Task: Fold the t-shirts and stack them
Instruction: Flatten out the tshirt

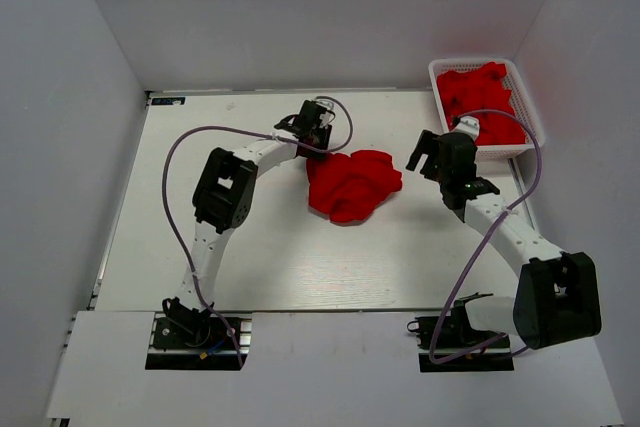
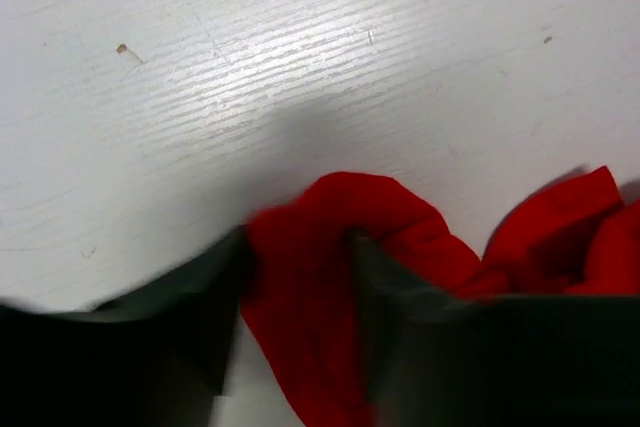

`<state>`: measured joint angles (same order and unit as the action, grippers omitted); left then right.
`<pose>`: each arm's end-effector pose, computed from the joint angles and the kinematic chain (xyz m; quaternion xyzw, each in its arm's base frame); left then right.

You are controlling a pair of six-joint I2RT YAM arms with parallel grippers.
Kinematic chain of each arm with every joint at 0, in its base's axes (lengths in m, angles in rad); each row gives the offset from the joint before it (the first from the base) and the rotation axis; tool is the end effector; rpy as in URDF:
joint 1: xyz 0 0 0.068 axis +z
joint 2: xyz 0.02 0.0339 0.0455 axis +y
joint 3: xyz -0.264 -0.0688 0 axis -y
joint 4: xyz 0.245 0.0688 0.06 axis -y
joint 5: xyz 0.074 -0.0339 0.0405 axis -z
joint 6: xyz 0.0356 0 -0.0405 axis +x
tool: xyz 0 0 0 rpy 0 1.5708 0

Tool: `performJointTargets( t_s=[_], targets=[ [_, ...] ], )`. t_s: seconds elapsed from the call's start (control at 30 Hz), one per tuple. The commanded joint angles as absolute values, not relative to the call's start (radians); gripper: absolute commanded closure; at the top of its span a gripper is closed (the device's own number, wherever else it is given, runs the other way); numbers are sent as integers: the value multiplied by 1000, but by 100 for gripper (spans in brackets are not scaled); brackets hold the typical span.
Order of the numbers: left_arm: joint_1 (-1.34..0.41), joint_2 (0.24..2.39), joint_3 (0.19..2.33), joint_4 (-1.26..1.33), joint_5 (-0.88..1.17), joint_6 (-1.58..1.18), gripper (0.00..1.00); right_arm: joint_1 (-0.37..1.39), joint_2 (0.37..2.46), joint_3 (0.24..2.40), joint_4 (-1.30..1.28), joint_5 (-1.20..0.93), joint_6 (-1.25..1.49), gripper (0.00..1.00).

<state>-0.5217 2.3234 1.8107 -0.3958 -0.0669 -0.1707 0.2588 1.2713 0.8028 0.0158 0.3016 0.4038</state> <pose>0.4440 -0.2525 0.1519 0.1543 0.9325 -0.0805 0.3164 0.2781 0.0627 0.2614 0.1402 0.8302 0.0501 0.5373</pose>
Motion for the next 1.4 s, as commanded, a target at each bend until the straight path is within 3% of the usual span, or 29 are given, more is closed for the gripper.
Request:
performJointTargets(
  t_s=[0.0, 0.03, 0.1, 0.33, 0.47, 0.7, 0.8, 1.1, 1.17, 1.3, 1.33, 1.37],
  targets=[
    [-537, 2384, 1805, -503, -121, -173, 55, 250, 1235, 782, 35, 344, 425, 10],
    [-537, 2384, 1793, -503, -121, -184, 77, 250, 1236, 779, 32, 344, 425, 10],
    [-537, 2350, 1769, -503, -147, -193, 100, 244, 1252, 770, 32, 328, 434, 10],
    [-526, 2166, 1586, -345, -196, -225, 100, 230, 1334, 790, 29, 247, 413, 17],
    [-515, 2123, 1526, -290, -118, -215, 100, 232, 1429, 828, 31, 160, 353, 19],
    [-515, 2112, 1536, -299, -118, -206, 100, 235, 1591, 897, 49, 52, 247, 17],
    [-515, 2112, 1536, -299, -118, -206, 100, 236, 1652, 914, 74, 18, 226, 10],
    [-515, 2112, 1536, -308, -118, -206, 100, 252, 1740, 952, 74, -78, 141, 10],
    [-515, 2112, 1536, -308, -127, -206, 100, 261, 1755, 956, 75, -97, 137, 14],
    [-515, 2112, 1536, -318, -146, -206, 100, 272, 1766, 947, 67, -138, 182, 47],
    [-515, 2112, 1536, -318, -146, -196, 100, 272, 1767, 943, 72, -147, 192, 63],
    [-515, 2112, 1536, -318, -146, -196, 100, 272, 1764, 933, 78, -173, 199, 70]
  ],
)
